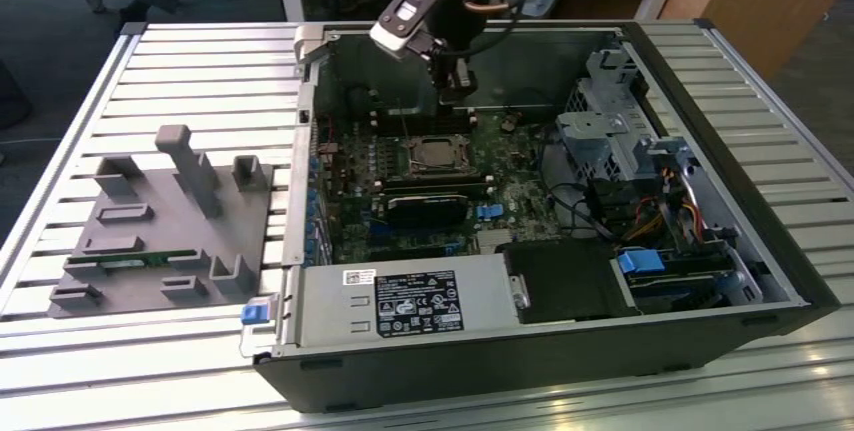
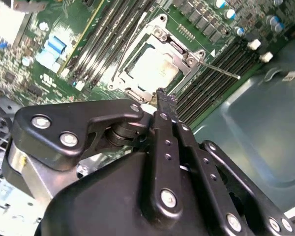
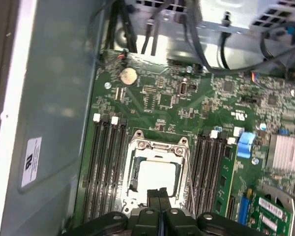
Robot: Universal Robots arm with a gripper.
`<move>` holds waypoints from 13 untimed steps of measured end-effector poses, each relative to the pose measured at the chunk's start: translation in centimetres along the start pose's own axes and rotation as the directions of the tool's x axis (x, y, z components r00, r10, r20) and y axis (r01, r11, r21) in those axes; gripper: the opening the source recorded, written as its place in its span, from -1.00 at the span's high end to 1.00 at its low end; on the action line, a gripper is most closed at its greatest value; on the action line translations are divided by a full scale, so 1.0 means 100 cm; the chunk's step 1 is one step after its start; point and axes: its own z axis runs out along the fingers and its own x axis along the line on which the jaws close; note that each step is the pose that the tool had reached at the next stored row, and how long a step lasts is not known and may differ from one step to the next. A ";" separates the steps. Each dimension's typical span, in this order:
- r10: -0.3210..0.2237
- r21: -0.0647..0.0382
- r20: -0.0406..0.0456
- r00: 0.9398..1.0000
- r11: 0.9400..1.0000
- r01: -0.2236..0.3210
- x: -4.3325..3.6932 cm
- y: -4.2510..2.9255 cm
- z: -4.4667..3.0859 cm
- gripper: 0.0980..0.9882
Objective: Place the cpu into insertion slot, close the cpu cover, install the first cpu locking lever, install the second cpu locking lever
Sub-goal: 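Install the first cpu locking lever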
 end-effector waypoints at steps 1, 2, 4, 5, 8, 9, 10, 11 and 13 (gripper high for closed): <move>-0.014 0.000 0.000 1.000 1.000 0.014 0.0000 0.0000 0.0000 0.98; -0.027 -0.001 0.000 1.000 1.000 0.027 0.0000 0.0000 0.0000 0.98; -0.052 -0.001 0.000 0.999 0.999 0.052 -0.0001 0.0000 0.0000 0.98; -0.064 -0.001 0.000 0.998 0.998 0.064 -0.0001 0.0000 0.0000 0.98; -0.094 -0.002 0.000 0.996 0.996 0.094 0.0000 -0.0004 0.0000 0.98; -0.102 -0.002 0.000 0.995 0.995 0.102 0.0000 -0.0005 0.0000 0.98; -0.110 -0.002 0.000 0.994 0.994 0.110 0.0000 -0.0006 0.0000 0.98; -0.118 -0.002 0.000 0.993 0.993 0.118 0.0000 -0.0007 0.0000 0.98; -0.135 -0.003 0.000 0.991 0.991 0.135 0.0000 -0.0008 0.0000 0.98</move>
